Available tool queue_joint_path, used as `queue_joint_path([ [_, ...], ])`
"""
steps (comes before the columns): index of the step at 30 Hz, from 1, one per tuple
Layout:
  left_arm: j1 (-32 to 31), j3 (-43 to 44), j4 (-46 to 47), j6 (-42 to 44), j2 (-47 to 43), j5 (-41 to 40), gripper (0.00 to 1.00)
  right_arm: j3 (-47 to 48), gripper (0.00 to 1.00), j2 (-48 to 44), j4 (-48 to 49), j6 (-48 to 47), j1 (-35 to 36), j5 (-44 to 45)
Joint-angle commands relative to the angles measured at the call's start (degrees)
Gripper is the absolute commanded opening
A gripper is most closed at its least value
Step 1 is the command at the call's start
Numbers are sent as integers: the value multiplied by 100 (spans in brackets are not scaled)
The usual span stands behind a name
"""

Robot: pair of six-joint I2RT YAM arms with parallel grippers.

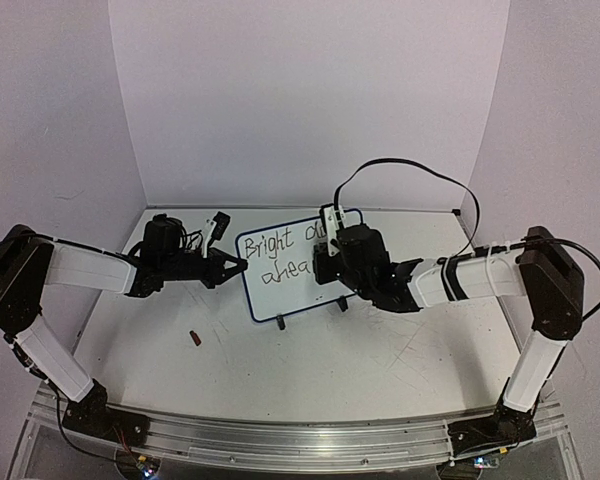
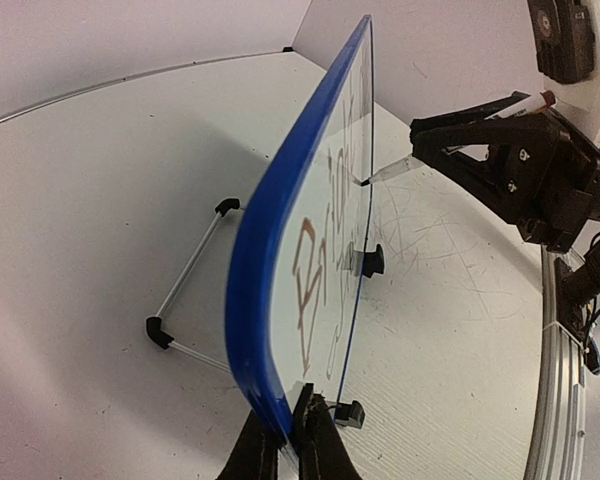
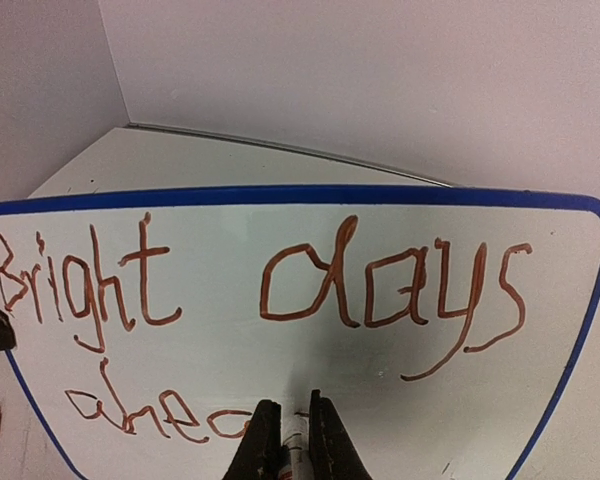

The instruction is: Write a sentence on the whiteboard

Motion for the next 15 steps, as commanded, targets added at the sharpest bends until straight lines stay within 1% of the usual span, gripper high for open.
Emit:
queue_joint_path([
  [1,85,102,-245,501,75,-671,0,217,0,160,101,57,71,-125],
  [9,85,79,-254,501,39,-687,0,90,0,193,-42,230,106,-164],
  [15,84,86,-252,501,38,-673,0,76,0,147,-214,212,105,187],
])
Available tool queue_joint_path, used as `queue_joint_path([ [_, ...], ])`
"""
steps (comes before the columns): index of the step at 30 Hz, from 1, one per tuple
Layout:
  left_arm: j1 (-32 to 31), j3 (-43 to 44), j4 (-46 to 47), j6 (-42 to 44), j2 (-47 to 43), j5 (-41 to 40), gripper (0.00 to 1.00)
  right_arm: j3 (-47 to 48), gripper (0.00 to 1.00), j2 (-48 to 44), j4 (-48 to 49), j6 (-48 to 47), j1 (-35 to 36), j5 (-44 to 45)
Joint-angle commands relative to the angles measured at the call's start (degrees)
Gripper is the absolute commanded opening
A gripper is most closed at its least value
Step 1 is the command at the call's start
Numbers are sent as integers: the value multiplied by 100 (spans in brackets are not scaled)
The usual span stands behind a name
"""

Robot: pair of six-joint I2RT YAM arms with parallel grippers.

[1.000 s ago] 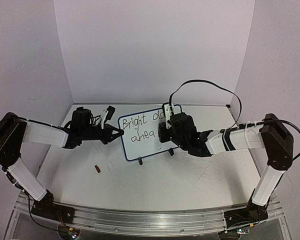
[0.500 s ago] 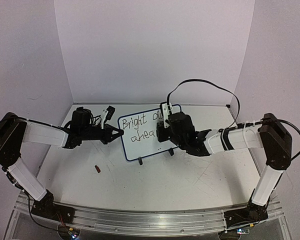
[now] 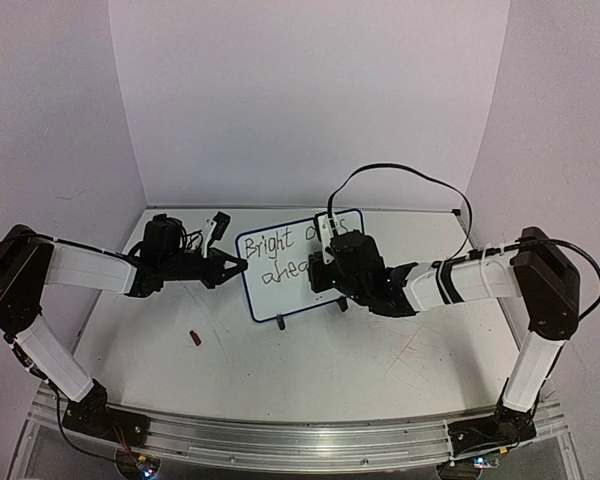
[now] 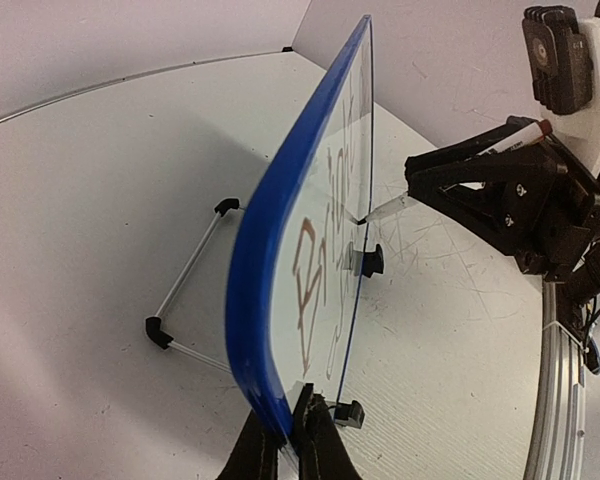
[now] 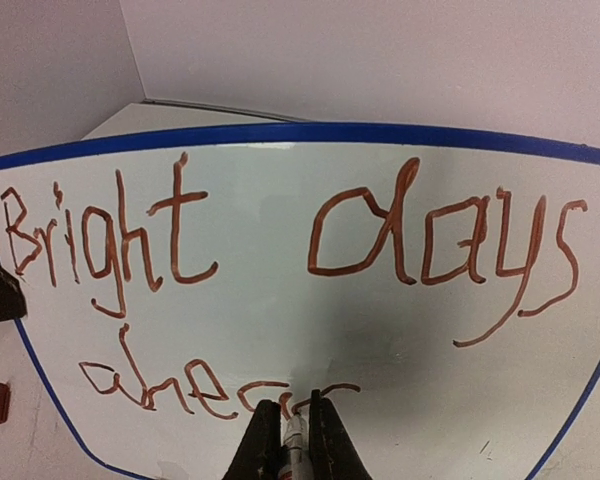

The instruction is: Write a sentence on the whiteboard

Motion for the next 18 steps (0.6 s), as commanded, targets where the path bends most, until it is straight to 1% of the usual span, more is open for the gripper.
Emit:
queue_joint_path([
  [1,82,86,-250,501,37,-679,0,79,0,12,-89,24,0,371],
  [8,83,85,-261,501,29,-694,0,148,0,-41,-77,-66,-35,636],
  [18,89,63,-261,510,20,-695,0,450,0,-49,175,-293,-160,616],
])
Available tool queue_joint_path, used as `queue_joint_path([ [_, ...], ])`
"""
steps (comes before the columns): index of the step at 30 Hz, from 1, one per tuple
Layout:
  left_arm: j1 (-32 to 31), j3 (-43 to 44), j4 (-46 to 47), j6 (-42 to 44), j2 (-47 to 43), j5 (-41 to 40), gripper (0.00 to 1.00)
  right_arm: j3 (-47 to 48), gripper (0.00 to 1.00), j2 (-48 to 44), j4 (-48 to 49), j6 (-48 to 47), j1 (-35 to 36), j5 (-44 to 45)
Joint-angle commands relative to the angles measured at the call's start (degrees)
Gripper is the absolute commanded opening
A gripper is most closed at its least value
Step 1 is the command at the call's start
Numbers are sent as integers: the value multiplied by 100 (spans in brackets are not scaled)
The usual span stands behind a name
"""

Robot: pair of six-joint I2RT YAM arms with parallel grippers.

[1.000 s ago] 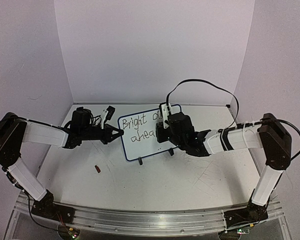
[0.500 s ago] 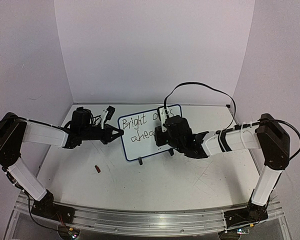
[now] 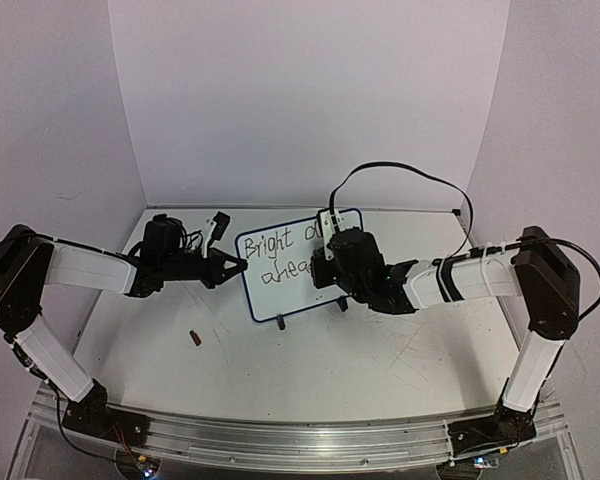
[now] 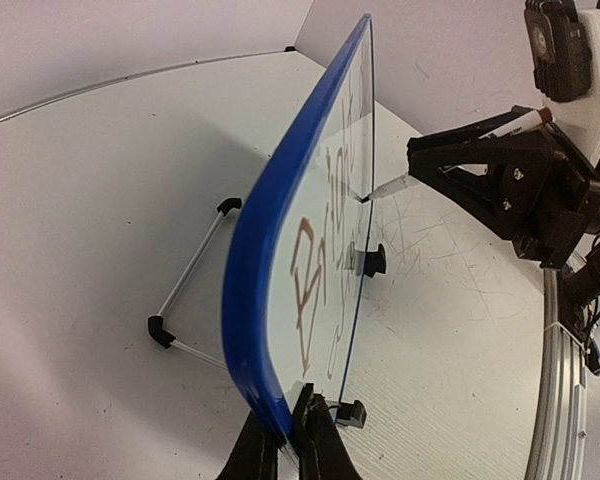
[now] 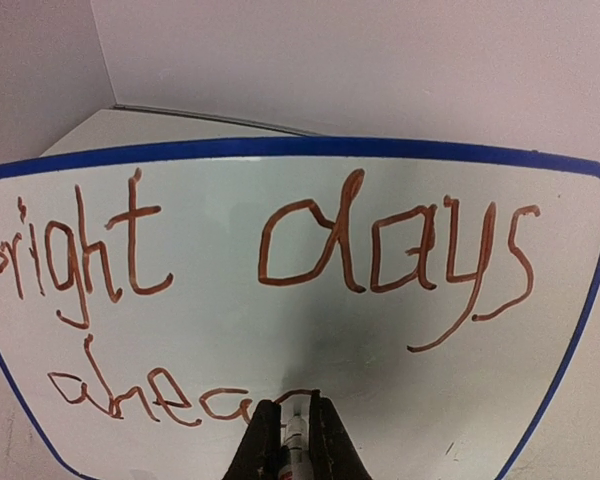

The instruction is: Write a sentence on the whiteboard

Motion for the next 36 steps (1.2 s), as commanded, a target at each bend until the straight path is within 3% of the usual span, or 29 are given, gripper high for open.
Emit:
queue_joint_path([
  [1,87,68,-255,514,30,-651,0,375,0,-51,299,-188,-148,210],
  [36,85,128,-266,514,69,-629,0,306,0,-201,309,-179,-203,-1],
])
